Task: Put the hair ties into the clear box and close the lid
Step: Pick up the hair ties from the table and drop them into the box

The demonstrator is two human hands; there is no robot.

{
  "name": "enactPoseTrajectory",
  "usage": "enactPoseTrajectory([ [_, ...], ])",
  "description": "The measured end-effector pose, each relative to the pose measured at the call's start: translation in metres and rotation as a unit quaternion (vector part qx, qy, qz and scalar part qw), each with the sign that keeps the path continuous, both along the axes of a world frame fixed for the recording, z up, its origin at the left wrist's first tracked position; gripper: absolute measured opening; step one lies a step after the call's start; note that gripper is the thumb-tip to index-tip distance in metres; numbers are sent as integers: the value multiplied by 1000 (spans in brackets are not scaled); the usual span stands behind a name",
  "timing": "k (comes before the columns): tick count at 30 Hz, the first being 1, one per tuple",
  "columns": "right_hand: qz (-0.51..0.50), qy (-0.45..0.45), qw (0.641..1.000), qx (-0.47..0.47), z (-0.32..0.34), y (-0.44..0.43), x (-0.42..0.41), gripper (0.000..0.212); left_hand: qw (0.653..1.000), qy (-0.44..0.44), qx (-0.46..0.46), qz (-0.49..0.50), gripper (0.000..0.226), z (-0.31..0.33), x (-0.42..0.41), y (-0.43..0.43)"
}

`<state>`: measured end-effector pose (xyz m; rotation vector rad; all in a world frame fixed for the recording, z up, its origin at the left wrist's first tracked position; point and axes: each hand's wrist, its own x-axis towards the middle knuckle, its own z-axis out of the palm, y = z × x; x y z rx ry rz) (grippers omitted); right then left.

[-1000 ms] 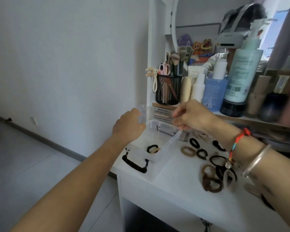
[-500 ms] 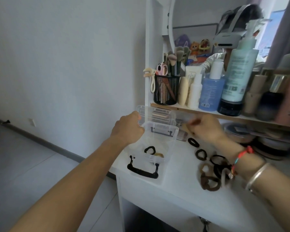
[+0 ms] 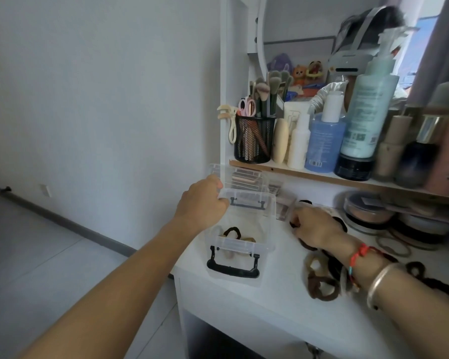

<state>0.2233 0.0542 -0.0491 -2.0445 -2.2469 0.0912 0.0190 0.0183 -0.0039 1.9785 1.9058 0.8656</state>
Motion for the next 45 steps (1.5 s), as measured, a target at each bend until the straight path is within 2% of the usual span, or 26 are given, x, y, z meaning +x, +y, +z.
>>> enactPoseTrajectory([
  [2,-11,19,1000,15,6,1,-1,23,1000,5,3,1,34,-1,1,2],
  [4,-11,148,986,80,23,3,-2,15,1000,3,2,3,35,-2,1,3],
  [6,13,376,921,99,48,-4,-5,12,1000,-2,3,4,35,-3,3,4],
  [7,53,465,882,64,60,-8,-6,16,1000,-3,3,3,35,-3,4,5],
  [8,86,504,859,22,68,-12,-6,17,1000,-3,2,3,35,-3,5,5],
  [9,105,505,857,-10,73,-16,-4,15,1000,-3,2,3,35,-3,6,5],
  [12,78,412,908,-5,66,-15,7,8,1000,-5,4,2,34,-4,9,6],
  [13,53,339,939,1,58,-12,12,8,1000,-7,4,3,34,-4,9,6],
  [15,33,129,990,-51,38,-13,19,24,1000,-11,2,1,34,-4,10,6],
  [16,32,52,995,-78,28,-14,22,27,1000,-11,2,-1,34,-4,11,6],
  [17,31,13,996,-85,18,-15,24,26,1000,-10,2,-2,34,-4,12,6],
  [19,26,15,998,-56,12,-17,23,24,1000,-7,2,-5,33,-4,14,6],
  [21,1,131,991,28,20,-14,20,19,1000,-3,3,-7,33,-3,16,6],
  [22,-16,239,968,71,30,-13,18,16,1000,-2,3,-8,32,-3,17,6],
  [23,-19,351,930,104,42,-13,15,18,1000,-1,4,-9,32,-3,18,6],
  [24,-6,433,893,120,55,-16,12,22,1000,-1,5,-11,32,-3,19,6],
  [25,19,472,873,118,64,-17,10,23,1000,1,3,-13,32,-2,21,6],
  [26,47,472,875,101,70,-19,7,20,1000,2,1,-15,32,-2,22,7],
  [28,80,422,902,49,74,-21,3,8,1000,3,0,-20,32,-3,24,8],
  [31,27,391,919,44,62,-9,12,17,1000,6,3,-24,32,-4,26,11],
  [33,-10,288,956,54,46,0,21,26,1000,4,6,-23,33,-5,26,12],
  [35,-16,158,987,19,25,11,28,35,1000,1,7,-23,32,-5,26,14],
  [38,-10,67,997,-28,2,25,30,53,1000,-1,4,-22,32,-5,27,14],
  [40,-19,22,999,-45,-1,32,27,57,1000,-1,6,-23,32,-5,28,15],
  [42,-27,3,998,-49,-1,38,25,48,1000,-2,9,-24,31,-6,28,16],
  [45,-7,0,1000,1,2,37,24,30,1000,-5,10,-27,30,-6,27,16],
])
